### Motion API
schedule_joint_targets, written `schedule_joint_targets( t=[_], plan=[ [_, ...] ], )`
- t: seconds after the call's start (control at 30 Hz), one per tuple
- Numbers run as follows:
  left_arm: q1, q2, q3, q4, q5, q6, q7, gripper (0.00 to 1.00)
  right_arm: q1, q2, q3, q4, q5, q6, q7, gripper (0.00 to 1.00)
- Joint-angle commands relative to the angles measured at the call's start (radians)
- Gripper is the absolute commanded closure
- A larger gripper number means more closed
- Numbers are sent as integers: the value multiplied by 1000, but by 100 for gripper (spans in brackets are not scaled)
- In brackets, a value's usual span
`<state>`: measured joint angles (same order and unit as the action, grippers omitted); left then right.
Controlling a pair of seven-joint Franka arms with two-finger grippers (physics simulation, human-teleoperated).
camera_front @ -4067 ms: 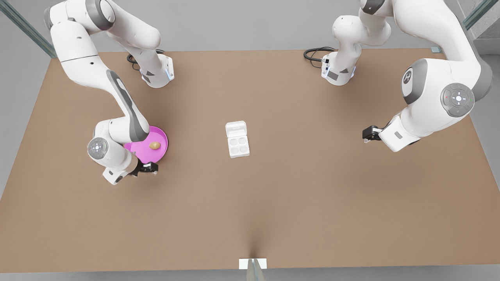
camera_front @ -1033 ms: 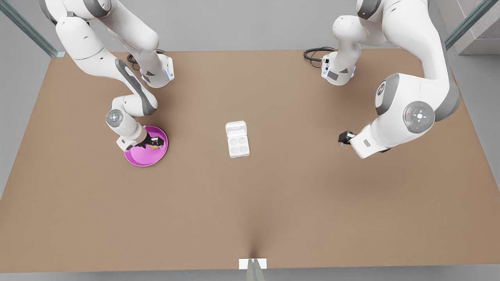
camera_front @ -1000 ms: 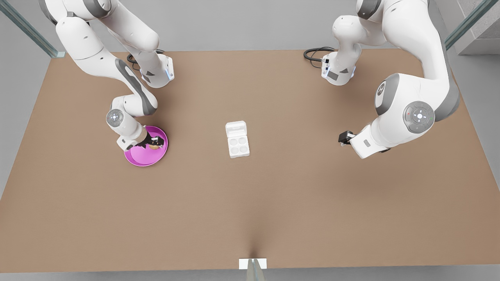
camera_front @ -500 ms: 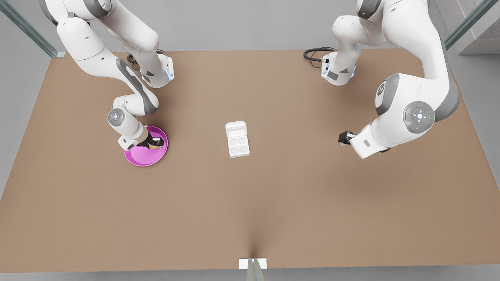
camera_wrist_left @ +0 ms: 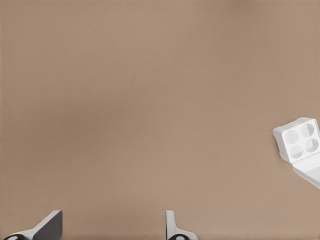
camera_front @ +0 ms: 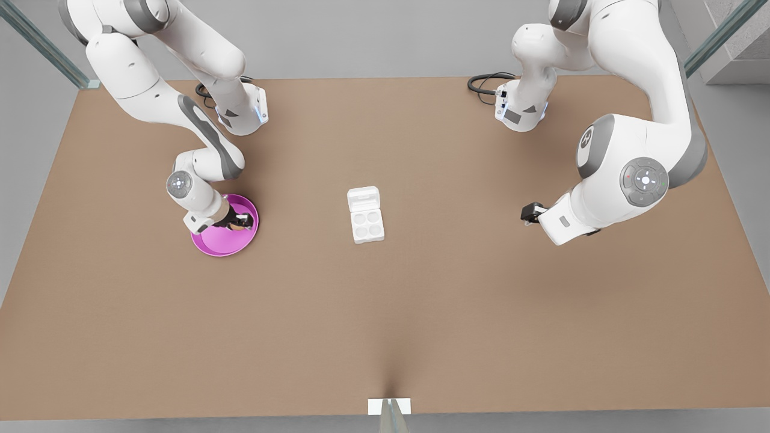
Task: Pack egg into the box and close the box lid
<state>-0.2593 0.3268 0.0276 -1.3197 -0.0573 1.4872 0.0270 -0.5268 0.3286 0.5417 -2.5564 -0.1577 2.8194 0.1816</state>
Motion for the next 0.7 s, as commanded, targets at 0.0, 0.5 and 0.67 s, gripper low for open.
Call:
schedule_joint_targets(
  t=[0.0,0.5,0.67],
  plan=[
    [0,-2,0,0,1,1,-1,0,1,0,1,1,0,0,-5,42],
    [0,0,0,0,1,1,-1,0,-7,-14,3,56,-2,-49,-56,51],
    [0,0,0,0,1,1,-1,0,-5,-14,3,85,-2,-63,-56,49]
  ],
)
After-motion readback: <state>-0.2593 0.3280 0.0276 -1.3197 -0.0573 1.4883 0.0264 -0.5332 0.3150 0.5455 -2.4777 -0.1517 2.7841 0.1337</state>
